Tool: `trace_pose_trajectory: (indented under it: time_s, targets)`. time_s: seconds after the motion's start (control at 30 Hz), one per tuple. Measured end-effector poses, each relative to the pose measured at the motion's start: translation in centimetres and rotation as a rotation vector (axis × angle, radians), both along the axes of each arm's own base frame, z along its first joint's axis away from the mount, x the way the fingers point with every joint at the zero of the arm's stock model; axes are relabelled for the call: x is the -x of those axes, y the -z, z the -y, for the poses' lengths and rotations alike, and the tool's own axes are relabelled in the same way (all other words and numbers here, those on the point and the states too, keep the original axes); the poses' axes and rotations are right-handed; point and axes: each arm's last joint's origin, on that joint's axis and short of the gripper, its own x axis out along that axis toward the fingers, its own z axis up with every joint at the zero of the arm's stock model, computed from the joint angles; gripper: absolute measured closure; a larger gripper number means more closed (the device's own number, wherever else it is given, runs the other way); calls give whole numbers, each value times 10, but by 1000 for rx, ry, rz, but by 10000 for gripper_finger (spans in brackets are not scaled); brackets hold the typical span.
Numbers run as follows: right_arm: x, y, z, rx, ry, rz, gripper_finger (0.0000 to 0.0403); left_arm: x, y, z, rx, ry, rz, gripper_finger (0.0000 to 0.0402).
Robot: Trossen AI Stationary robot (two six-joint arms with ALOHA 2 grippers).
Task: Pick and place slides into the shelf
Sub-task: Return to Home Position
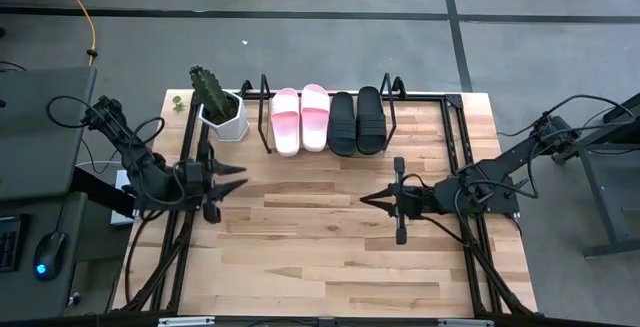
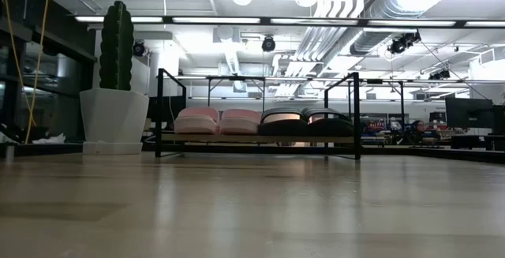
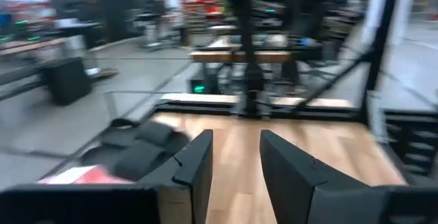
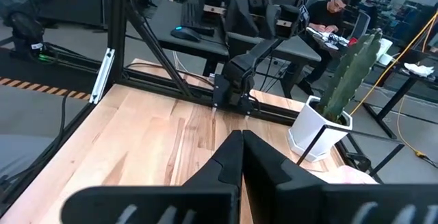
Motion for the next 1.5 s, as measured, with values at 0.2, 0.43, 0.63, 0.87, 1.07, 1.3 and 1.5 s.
trace_pose_trajectory:
  time_s: [0.2, 0.43, 0.63, 0.87, 1.07, 1.3, 1.5]
  targets:
    - [1, -1, 1, 6, 23, 5, 403, 1, 2, -3, 9, -100, -2, 279]
    - [4, -5, 3, 16, 34, 20, 403, -10, 13, 9, -142, 72, -130, 277]
    - [3, -5, 5, 32, 37, 20, 403, -32, 18, 11, -229, -46, -156, 277]
    - [6, -10, 10, 40, 42, 46, 403, -53, 0, -23, -155, -34, -72, 277]
    - [20, -24, 21, 22, 10, 95, 403, -60, -8, -54, -102, 24, -38, 298]
    - [38, -27, 39, -8, -21, 135, 403, -62, -6, -66, -68, 62, -52, 353]
    - [67, -6, 61, -59, 12, 239, 403, -60, -5, -65, -49, 82, -63, 394]
